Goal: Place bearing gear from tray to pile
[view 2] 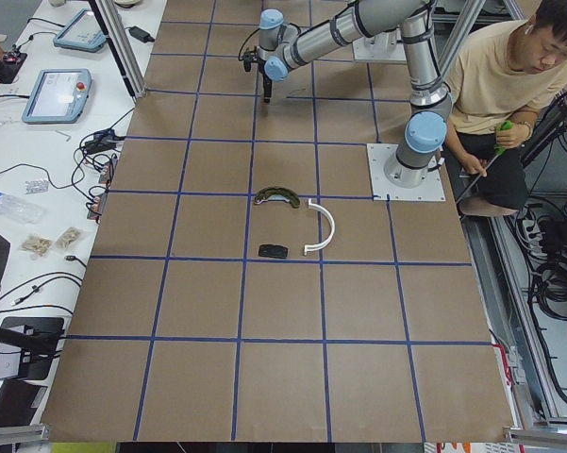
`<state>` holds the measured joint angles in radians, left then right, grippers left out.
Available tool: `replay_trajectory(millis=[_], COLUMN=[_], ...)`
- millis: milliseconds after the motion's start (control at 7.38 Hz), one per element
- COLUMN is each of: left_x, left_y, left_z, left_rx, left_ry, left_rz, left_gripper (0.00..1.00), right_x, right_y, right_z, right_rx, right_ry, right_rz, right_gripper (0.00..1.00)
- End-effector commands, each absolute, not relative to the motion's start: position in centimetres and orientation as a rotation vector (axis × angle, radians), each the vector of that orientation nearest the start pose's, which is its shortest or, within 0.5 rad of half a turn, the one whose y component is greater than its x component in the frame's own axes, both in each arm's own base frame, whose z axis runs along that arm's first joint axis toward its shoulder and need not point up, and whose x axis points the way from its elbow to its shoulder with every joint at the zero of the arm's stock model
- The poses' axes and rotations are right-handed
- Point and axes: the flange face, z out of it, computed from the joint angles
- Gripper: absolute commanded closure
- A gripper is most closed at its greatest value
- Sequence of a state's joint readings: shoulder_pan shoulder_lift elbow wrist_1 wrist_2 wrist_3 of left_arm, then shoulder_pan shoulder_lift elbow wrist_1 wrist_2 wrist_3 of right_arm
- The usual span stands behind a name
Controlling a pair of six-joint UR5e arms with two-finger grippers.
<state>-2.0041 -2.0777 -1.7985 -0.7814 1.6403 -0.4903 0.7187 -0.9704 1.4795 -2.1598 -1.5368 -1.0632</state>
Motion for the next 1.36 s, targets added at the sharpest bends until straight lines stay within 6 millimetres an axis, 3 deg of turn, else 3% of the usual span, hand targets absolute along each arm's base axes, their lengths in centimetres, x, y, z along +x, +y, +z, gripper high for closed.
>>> replay_trajectory(millis=[0, 271, 542, 678, 814, 949, 1220], left_x=[-36.7, -36.7, -36.7, -36.7, -36.7, -36.7, -36.2], left_y=[-49.4, -49.4, -49.4, -49.4, -49.4, -49.4, -50.4], left_z=[17.8, 17.1, 17.0, 17.2, 17.3, 17.3, 19.2], left_rx=[-0.091, -0.093, -0.092, -0.093, -0.093, -0.093, -0.115], left_ry=[3.101, 3.102, 3.101, 3.105, 3.104, 3.103, 3.109], left_rz=[-0.124, -0.105, -0.103, -0.103, -0.106, -0.104, -0.130], left_gripper=[0.39, 0.50, 0.51, 0.59, 0.79, 1.00, 1.00], right_x=[-38.3, -35.4, -31.5, -28.2, -25.9, -25.7, -25.2], right_y=[-57.8, -59.3, -60.0, -59.7, -59.0, -58.9, -58.9], right_z=[25.0, 25.3, 24.5, 25.3, 26.1, 26.2, 26.0], right_rx=[-0.403, -0.398, -0.339, -0.300, -0.266, -0.241, -0.241], right_ry=[3.168, 3.166, 3.154, 3.154, 3.159, 3.159, 3.153], right_rz=[-0.139, -0.136, -0.095, -0.091, -0.093, -0.093, -0.088], right_gripper=[0.86, 0.87, 0.89, 0.89, 0.89, 0.89, 0.89])
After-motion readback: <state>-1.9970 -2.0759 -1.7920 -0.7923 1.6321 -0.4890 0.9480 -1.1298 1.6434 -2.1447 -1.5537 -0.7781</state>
